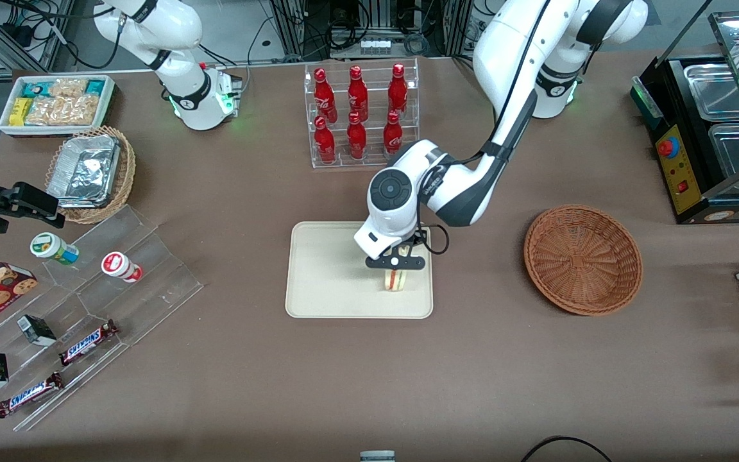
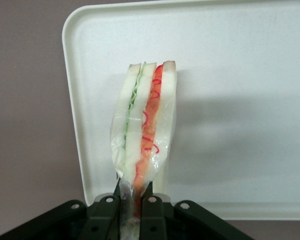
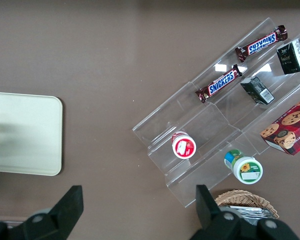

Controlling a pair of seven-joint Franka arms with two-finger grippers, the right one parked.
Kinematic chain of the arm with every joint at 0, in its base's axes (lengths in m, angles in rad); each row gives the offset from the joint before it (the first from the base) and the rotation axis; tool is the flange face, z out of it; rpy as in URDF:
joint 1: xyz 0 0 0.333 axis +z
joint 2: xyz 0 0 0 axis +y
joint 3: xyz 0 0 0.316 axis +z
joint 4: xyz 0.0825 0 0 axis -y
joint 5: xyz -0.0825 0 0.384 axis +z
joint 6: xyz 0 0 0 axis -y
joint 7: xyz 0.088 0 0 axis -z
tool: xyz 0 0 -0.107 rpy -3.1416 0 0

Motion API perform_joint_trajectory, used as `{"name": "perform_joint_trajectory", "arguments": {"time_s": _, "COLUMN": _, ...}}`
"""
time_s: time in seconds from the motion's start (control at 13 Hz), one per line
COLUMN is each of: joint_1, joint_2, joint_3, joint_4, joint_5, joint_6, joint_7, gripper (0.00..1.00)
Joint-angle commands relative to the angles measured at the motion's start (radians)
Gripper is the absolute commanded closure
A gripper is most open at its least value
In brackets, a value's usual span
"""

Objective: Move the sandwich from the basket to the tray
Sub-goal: 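Lower the sandwich onto the cream tray and open the left gripper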

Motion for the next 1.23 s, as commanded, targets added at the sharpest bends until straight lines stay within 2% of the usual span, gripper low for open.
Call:
{"name": "perform_joint_trajectory", "arguments": {"time_s": 0.0, "joint_1": -0.020, "joint_2": 0.043, "joint_3": 0.014, "joint_4": 0.035, "joint_5": 0.019, "joint_6": 0.019, "joint_7": 0.000, "gripper": 0.89}}
{"name": "perform_joint_trajectory", "arguments": {"time_s": 0.38, "joint_1": -0.020, "joint_2": 0.044, "joint_3": 0.016, "joint_4": 0.032, "joint_5": 0.051, "joint_6": 0.016, "joint_7": -0.058, "gripper": 0.89}}
{"name": "perform_joint_trajectory", "arguments": {"time_s": 0.46, "joint_1": -0.020, "joint_2": 0.043, "joint_3": 0.016, "joint_4": 0.032, "joint_5": 0.053, "joint_6": 0.016, "joint_7": -0.075, "gripper": 0.82}}
{"name": "perform_joint_trajectory", "arguments": {"time_s": 0.62, "joint_1": -0.022, "joint_2": 0.043, "joint_3": 0.016, "joint_4": 0.034, "joint_5": 0.073, "joint_6": 0.013, "joint_7": -0.080, "gripper": 0.00}}
{"name": "perform_joint_trajectory", "arguments": {"time_s": 0.85, "joint_1": -0.019, "joint_2": 0.006, "joint_3": 0.016, "joint_4": 0.038, "joint_5": 0.074, "joint_6": -0.018, "joint_7": -0.081, "gripper": 0.00}}
{"name": "perform_joint_trajectory", "arguments": {"time_s": 1.15, "joint_1": -0.010, "joint_2": -0.133, "joint_3": 0.017, "joint_4": 0.041, "joint_5": 0.064, "joint_6": -0.117, "joint_7": -0.081, "gripper": 0.00}}
